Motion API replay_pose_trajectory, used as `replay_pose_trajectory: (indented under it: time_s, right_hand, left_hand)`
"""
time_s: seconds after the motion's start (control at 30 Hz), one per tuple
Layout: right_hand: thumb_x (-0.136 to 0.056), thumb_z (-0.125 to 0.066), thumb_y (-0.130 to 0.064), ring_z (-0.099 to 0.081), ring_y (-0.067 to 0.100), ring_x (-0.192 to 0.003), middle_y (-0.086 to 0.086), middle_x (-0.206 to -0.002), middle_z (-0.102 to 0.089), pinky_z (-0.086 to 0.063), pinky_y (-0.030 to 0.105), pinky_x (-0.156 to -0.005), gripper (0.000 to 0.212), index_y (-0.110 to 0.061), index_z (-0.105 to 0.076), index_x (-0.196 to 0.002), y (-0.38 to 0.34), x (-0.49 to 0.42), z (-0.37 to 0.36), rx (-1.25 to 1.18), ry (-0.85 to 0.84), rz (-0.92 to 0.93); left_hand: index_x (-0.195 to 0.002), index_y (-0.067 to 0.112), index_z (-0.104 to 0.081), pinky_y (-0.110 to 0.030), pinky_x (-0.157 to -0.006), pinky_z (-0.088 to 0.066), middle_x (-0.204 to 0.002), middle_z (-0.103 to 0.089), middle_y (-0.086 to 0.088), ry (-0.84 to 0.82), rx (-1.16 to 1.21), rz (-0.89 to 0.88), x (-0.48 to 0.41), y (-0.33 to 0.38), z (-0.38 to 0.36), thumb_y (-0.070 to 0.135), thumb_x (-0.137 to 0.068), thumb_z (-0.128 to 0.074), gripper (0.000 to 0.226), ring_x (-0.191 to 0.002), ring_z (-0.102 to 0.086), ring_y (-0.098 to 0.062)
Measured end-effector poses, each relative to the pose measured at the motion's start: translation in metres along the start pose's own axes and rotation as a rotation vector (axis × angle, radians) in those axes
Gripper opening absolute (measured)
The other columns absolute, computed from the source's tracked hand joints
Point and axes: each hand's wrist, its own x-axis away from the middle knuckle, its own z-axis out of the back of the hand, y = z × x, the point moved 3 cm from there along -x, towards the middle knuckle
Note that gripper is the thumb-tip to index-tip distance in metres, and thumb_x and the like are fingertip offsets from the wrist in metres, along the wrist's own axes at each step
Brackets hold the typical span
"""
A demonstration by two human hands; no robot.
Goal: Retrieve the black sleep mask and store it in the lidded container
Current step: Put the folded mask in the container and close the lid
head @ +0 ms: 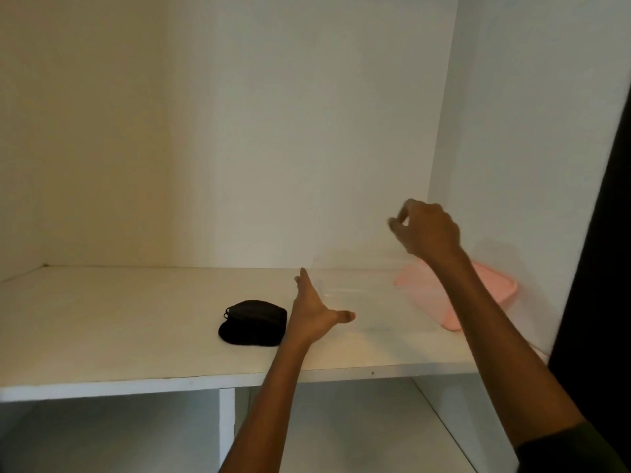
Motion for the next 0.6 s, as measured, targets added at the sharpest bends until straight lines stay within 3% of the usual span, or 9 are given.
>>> replay_pose_trajectory:
  time_s: [0.07, 0.13, 0.2, 0.27, 0.33, 0.4, 0.5, 0.6]
  right_hand:
    - [-0.088, -0.055, -0.035, -0.071, 0.032, -0.078, 0.015, -0.089, -0.073, -0.058, 0.042, -0.078, 0.026, -0.013, -0.063, -0.097, -0.028, 0.007, -0.010, -0.238, -0.128, 0.054]
    - [-0.091, -0.055, -0.026, -0.067, 0.025, -0.057, 0.015, -0.079, -0.071, -0.060, 0.035, -0.061, 0.022, -0.007, -0.063, -0.099, -0.054, 0.017, -0.022, -0.447, -0.323, 0.079]
    - [-0.094, -0.051, -0.017, -0.062, 0.020, -0.052, 0.016, -0.078, -0.067, -0.056, 0.027, -0.051, 0.020, -0.003, -0.061, -0.103, -0.080, 0.030, -0.032, -0.547, -0.531, 0.097]
    - [-0.095, -0.046, -0.009, -0.061, 0.021, -0.053, 0.015, -0.075, -0.063, -0.055, 0.027, -0.051, 0.017, -0.002, -0.058, -0.104, -0.104, 0.043, -0.048, -0.524, -0.693, 0.130]
    - [-0.095, -0.042, -0.003, -0.064, 0.027, -0.058, 0.017, -0.076, -0.063, -0.057, 0.034, -0.057, 0.018, 0.002, -0.056, -0.104, -0.124, 0.052, -0.071, -0.388, -0.788, 0.149]
    - [-0.093, -0.042, 0.001, -0.071, 0.036, -0.072, 0.024, -0.091, -0.069, -0.061, 0.041, -0.066, 0.023, 0.011, -0.056, -0.109, -0.137, 0.058, -0.097, -0.176, -0.818, 0.174]
    - [-0.092, -0.055, -0.009, -0.073, 0.035, -0.086, 0.024, -0.110, -0.066, -0.060, 0.038, -0.074, 0.034, 0.007, -0.050, -0.122, -0.137, 0.068, -0.125, 0.088, -0.836, 0.193]
    - [-0.091, -0.060, -0.020, -0.072, 0.034, -0.092, 0.021, -0.126, -0.058, -0.056, 0.034, -0.071, 0.058, -0.001, -0.032, -0.137, -0.128, 0.074, -0.140, 0.121, -0.891, 0.130]
  left_hand:
    - [-0.152, 0.019, -0.001, -0.037, -0.113, -0.027, -0.159, -0.013, -0.006, 0.017, 0.021, 0.001, 0.003, 0.004, 0.022, 0.013, -0.074, -0.075, 0.107, -0.143, -0.023, -0.026]
    - [-0.146, 0.016, -0.030, -0.030, -0.103, -0.036, -0.150, -0.037, -0.009, 0.156, 0.024, -0.026, 0.006, 0.004, 0.055, 0.011, -0.078, -0.067, 0.078, -0.133, -0.041, -0.022]
    - [-0.127, 0.010, -0.056, -0.025, -0.086, -0.043, -0.127, -0.060, -0.012, 0.412, -0.080, -0.030, 0.010, 0.001, 0.089, 0.016, -0.082, -0.062, 0.046, -0.110, -0.058, -0.022]
    - [-0.112, 0.003, -0.062, -0.025, -0.076, -0.042, -0.113, -0.065, -0.014, 0.591, -0.288, 0.035, 0.010, -0.009, 0.116, 0.020, -0.084, -0.059, 0.033, -0.097, -0.061, -0.027]
    - [-0.093, 0.000, -0.061, -0.028, -0.068, -0.042, -0.099, -0.066, -0.016, 0.559, -0.473, 0.147, 0.007, -0.023, 0.133, 0.023, -0.084, -0.060, 0.025, -0.082, -0.060, -0.029]
    - [-0.083, 0.000, -0.058, -0.029, -0.064, -0.043, -0.087, -0.064, -0.016, 0.427, -0.595, 0.255, 0.001, -0.038, 0.140, 0.033, -0.083, -0.063, 0.033, -0.077, -0.061, -0.029]
    - [-0.087, -0.002, -0.063, -0.029, -0.063, -0.045, -0.082, -0.064, -0.015, 0.332, -0.623, 0.297, -0.006, -0.055, 0.143, 0.046, -0.080, -0.066, 0.048, -0.078, -0.064, -0.028]
    - [-0.071, 0.002, -0.055, -0.021, -0.053, -0.037, -0.065, -0.056, -0.007, 0.305, -0.588, 0.292, -0.009, -0.060, 0.144, 0.046, -0.079, -0.068, 0.046, -0.063, -0.056, -0.019]
